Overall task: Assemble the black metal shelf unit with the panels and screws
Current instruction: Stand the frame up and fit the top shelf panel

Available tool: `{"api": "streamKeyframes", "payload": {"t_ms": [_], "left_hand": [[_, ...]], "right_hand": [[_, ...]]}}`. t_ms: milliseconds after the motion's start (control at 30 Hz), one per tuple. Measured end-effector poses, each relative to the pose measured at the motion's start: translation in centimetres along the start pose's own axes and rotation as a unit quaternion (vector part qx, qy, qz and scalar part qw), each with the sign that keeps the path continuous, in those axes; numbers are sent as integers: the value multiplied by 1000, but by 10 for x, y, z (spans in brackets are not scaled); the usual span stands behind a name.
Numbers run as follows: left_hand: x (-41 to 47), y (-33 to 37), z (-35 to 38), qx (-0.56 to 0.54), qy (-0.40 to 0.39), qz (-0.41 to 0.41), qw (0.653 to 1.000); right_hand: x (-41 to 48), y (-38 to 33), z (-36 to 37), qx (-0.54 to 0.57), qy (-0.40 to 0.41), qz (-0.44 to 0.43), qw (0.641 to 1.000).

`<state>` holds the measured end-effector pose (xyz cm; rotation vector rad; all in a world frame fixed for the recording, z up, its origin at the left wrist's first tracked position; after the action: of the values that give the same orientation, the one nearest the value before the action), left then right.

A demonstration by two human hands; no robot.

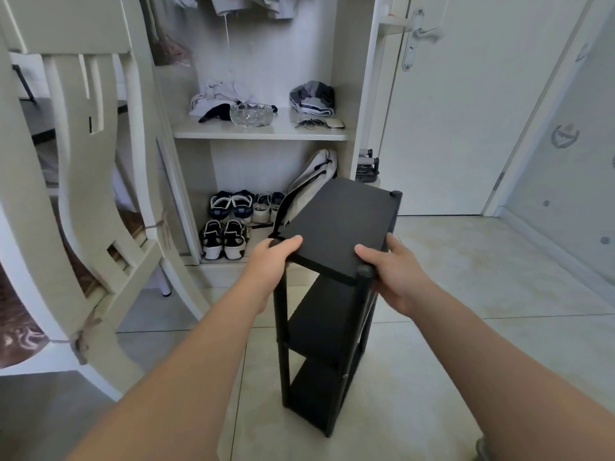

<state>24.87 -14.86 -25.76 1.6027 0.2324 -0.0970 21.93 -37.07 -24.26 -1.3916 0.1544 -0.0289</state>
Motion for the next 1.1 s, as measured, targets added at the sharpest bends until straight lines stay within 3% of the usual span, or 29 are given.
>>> {"api": "streamKeyframes", "payload": {"t_ms": [167, 300, 367, 500, 933, 1100], "left_hand": [[-10, -5, 36, 2, -73, -11, 997], [-9, -11, 40, -96, -72, -91, 989], [-7, -12, 39, -120, -64, -109, 985], [-11, -12, 41, -153, -53, -129, 978], [-15, -23, 54, -186, -50, -142, 971], [-36, -25, 91, -181, -127, -155, 963]], "right_hand": [[14, 1, -48, 8, 86, 28, 996], [5, 15, -38, -8, 16, 75, 997], [2, 15, -31, -10, 9, 52, 999], [0, 6, -36, -61, 82, -12, 995], [2, 11, -49, -79, 139, -38, 986], [10, -5, -81, -94, 164, -51, 981]]}}
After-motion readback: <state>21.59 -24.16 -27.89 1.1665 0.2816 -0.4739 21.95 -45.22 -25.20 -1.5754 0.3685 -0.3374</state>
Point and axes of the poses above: each hand's wrist, its own x-axis towards the middle knuckle, its own z-axis out of the palm, y = z × x, the point moved 10 cm from there along x, towards the middle knuckle, and after that the axes turned 3 degrees about -z, right-handed, at the moved point
